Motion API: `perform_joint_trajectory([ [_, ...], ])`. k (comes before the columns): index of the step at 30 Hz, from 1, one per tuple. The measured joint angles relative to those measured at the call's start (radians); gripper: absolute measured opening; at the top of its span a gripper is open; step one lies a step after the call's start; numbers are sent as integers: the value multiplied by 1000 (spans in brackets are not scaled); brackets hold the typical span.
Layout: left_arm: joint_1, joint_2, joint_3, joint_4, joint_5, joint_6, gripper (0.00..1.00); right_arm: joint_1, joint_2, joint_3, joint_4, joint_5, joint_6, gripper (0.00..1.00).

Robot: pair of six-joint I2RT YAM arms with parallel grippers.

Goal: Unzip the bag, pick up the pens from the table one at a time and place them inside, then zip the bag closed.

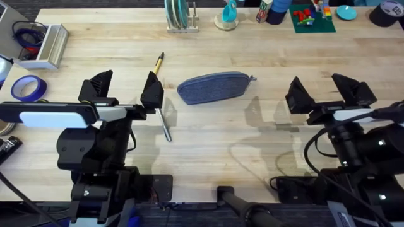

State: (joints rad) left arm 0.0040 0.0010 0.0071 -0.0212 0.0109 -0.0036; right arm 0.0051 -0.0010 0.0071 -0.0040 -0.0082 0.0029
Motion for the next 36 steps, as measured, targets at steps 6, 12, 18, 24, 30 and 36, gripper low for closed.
perform_joint_trajectory([
  [6, 0, 0, 0, -1, 0, 0, 995, 0, 0, 0, 0, -3, 0, 997],
  [12, 0, 0, 0, 4, 0, 0, 995, 0, 0, 0, 2, -3, 0, 997],
  [18, 0, 0, 0, 49, -1, 5, 993, 0, 0, 0, 5, -7, 5, 996],
  [24, 0, 0, 0, 56, -1, 19, 993, 0, 0, 0, 12, -8, 70, 996],
  [30, 0, 0, 21, -24, -2, 23, 993, 0, 0, 49, -4, -12, 104, 996],
  [36, 0, 0, 151, -228, -11, 26, 993, 0, 37, 198, -144, -14, 112, 996],
])
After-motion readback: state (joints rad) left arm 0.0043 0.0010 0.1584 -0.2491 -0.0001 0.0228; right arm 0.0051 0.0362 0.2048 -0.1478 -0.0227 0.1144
